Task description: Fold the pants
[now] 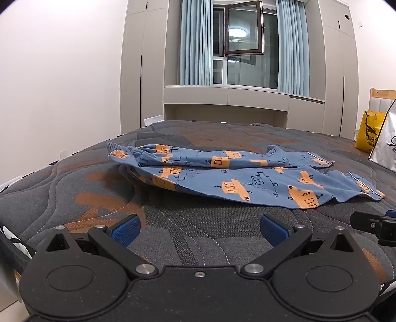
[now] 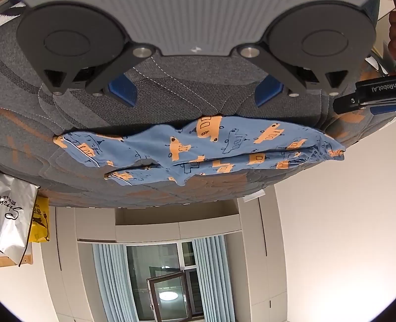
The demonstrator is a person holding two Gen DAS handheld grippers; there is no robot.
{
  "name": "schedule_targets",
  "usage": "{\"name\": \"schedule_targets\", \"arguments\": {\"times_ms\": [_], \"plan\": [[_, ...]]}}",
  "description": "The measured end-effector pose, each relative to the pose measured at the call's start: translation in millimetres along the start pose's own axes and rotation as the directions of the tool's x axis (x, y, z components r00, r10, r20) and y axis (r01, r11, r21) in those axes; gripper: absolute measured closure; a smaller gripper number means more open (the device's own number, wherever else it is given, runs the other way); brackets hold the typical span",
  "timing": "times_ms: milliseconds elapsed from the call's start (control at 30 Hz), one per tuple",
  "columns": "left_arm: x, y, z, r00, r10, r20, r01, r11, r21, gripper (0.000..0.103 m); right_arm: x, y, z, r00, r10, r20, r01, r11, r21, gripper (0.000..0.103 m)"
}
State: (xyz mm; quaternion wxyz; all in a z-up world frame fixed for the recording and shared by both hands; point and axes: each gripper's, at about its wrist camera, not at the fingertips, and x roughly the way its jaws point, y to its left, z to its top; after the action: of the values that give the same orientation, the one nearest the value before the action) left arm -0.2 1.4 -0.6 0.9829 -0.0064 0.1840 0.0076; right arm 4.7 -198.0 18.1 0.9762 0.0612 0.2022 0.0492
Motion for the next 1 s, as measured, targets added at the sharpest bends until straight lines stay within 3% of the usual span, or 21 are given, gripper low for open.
{"name": "schedule_targets", "arguments": {"times_ms": [1000], "plan": [[-0.4,1.7,-2.2,1.000,0.015,-0.007,-0.015,1.000,-0.004,0.001,2.4,-1.5,-4.4,1.000,-0.001,-0.015,0.001,1.000,0.004,0.000]]}}
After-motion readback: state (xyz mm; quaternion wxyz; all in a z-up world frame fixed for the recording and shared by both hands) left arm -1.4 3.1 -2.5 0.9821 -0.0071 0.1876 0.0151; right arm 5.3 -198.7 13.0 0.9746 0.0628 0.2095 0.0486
